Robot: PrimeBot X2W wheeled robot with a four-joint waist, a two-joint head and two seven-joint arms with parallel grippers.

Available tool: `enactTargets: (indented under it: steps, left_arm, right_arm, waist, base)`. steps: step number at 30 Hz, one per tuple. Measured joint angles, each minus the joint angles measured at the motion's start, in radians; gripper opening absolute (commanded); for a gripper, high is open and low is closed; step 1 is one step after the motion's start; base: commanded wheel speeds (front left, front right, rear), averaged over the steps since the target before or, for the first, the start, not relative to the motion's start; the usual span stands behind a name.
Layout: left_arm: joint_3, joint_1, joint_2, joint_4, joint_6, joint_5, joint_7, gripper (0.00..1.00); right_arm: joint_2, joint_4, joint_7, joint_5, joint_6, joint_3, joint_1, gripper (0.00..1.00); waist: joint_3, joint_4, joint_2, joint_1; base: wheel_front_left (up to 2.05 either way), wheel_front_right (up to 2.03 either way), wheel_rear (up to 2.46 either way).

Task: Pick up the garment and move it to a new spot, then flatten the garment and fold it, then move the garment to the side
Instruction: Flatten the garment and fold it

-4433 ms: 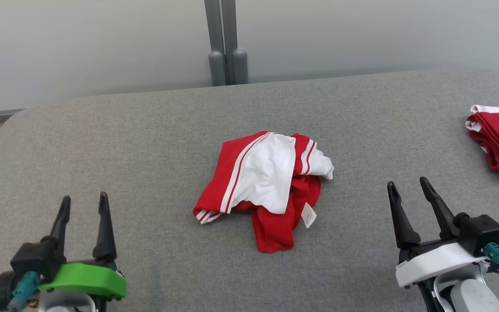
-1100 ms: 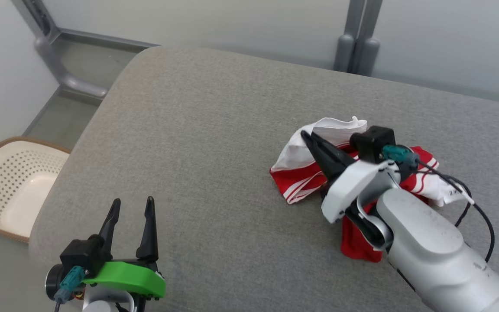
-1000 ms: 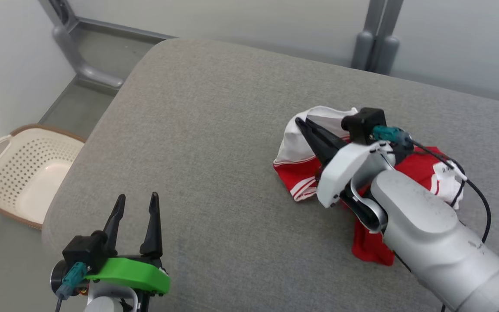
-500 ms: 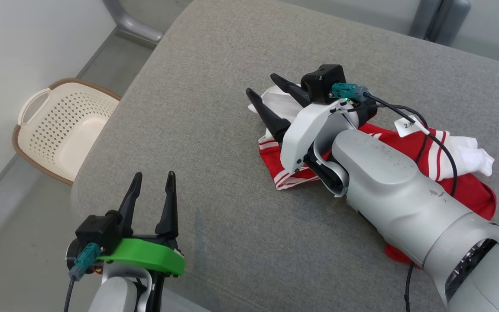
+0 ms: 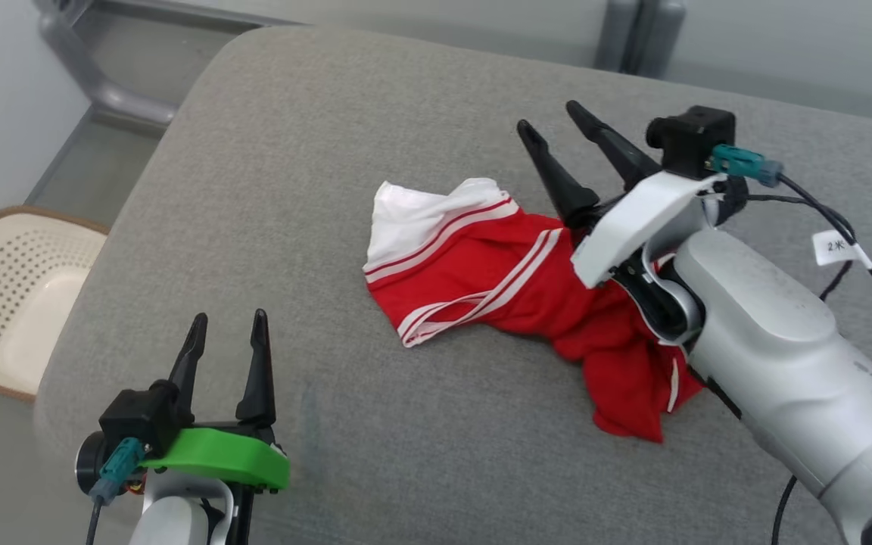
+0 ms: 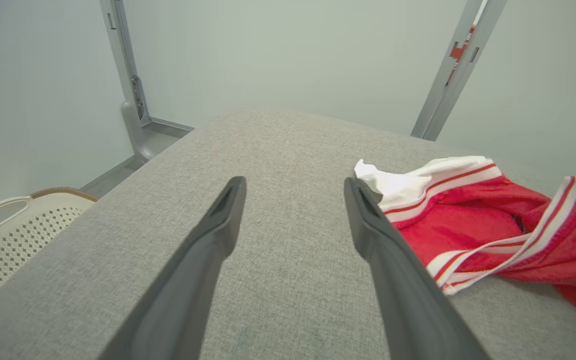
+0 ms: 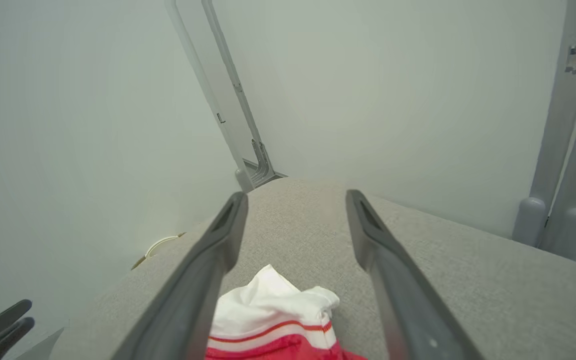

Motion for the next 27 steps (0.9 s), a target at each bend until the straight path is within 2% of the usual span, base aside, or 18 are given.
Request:
enactTargets:
  steps: [4,8,12,17,23,27]
  left_arm:
    - [0.018,0.012,0.004,-0.001,-0.005,0.008,0.0,1.0]
    - [0.037,0.02,0.01,-0.004,-0.008,0.014,0.0,1.0]
    - [0.05,0.033,0.016,-0.007,-0.009,0.016,0.0,1.0]
    - [0.057,0.035,0.016,-0.012,-0.013,0.017,0.0,1.0]
    - [0.054,0.036,0.012,-0.01,-0.016,0.019,0.0,1.0]
    - [0.048,0.032,0.01,-0.006,-0.018,0.031,0.0,1.0]
  right_arm:
    - [-0.043,-0.088,0.0,-0.072,0.0,-0.127,0.121,1.0]
    - [-0.057,-0.186,0.0,-0.153,0.0,-0.265,0.275,1.0]
    - [-0.046,-0.28,0.0,-0.24,0.0,-0.382,0.425,1.0]
    - [-0.001,-0.38,0.0,-0.314,0.0,-0.511,0.583,1.0]
    - [0.073,-0.436,0.0,-0.356,0.0,-0.578,0.712,1.0]
    - [0.081,-0.448,0.0,-0.379,0.0,-0.581,0.732,1.0]
  waist:
    - [-0.029,-0.073,0.0,0.0]
    - [-0.058,-0.151,0.0,0.0]
    - [-0.083,-0.226,0.0,0.0]
    - [-0.104,-0.312,0.0,0.0]
    - [-0.115,-0.387,0.0,0.0]
    - [-0.113,-0.41,0.0,0.0]
  base:
    - [0.0,0.0,0.0]
    - [0.0,0.0,0.0]
    - [0.0,0.0,0.0]
    - [0.0,0.0,0.0]
    - [0.0,0.0,0.0]
    - [0.0,0.0,0.0]
